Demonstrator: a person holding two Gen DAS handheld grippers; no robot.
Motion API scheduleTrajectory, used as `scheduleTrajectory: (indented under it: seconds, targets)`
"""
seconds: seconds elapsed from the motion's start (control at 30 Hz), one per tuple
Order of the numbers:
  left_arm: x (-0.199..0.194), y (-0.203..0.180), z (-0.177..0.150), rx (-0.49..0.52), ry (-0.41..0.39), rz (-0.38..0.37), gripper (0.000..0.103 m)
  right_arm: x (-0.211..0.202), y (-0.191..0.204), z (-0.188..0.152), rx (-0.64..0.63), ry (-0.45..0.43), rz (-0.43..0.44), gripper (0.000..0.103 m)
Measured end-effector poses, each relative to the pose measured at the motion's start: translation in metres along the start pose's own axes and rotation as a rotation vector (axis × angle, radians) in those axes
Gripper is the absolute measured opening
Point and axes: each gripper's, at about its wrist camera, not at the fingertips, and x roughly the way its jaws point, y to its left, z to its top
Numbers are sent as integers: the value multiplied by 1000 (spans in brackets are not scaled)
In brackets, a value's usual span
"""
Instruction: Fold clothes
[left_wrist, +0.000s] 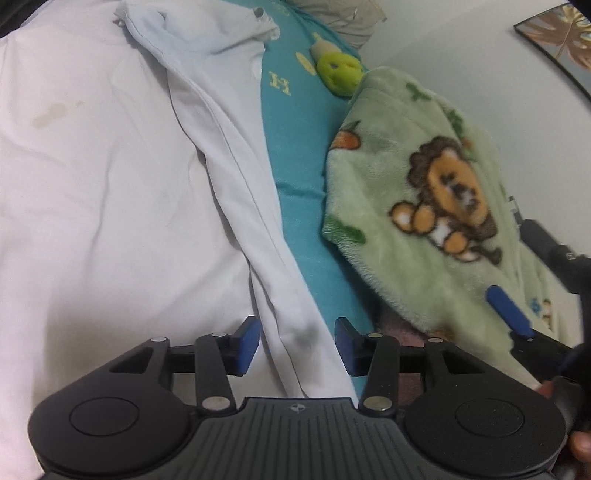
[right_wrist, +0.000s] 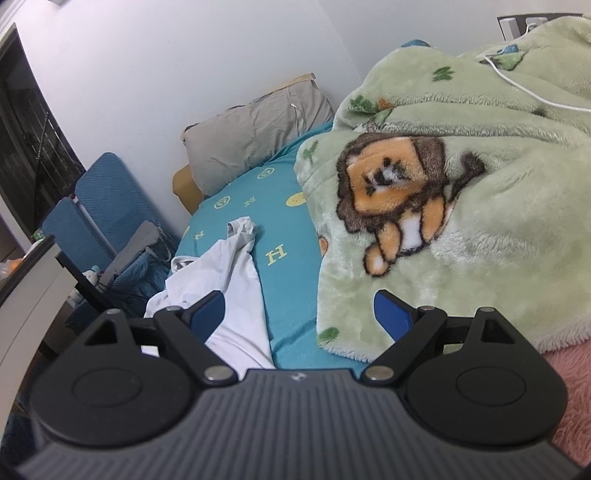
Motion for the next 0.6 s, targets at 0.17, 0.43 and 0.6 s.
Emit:
scheduleTrajectory:
  seconds: [0.17,0.43,0.6]
  targets:
    - [14,7,1,-9,-19,-19,21,6,-3,-2,15,23,1,89]
    - [-22,10,7,15,-52,-73,4,11,-4,-4,25,47,8,89]
    - [-56,26,26,-46,-18,-90,4,11,-5,-4,28,55,7,89]
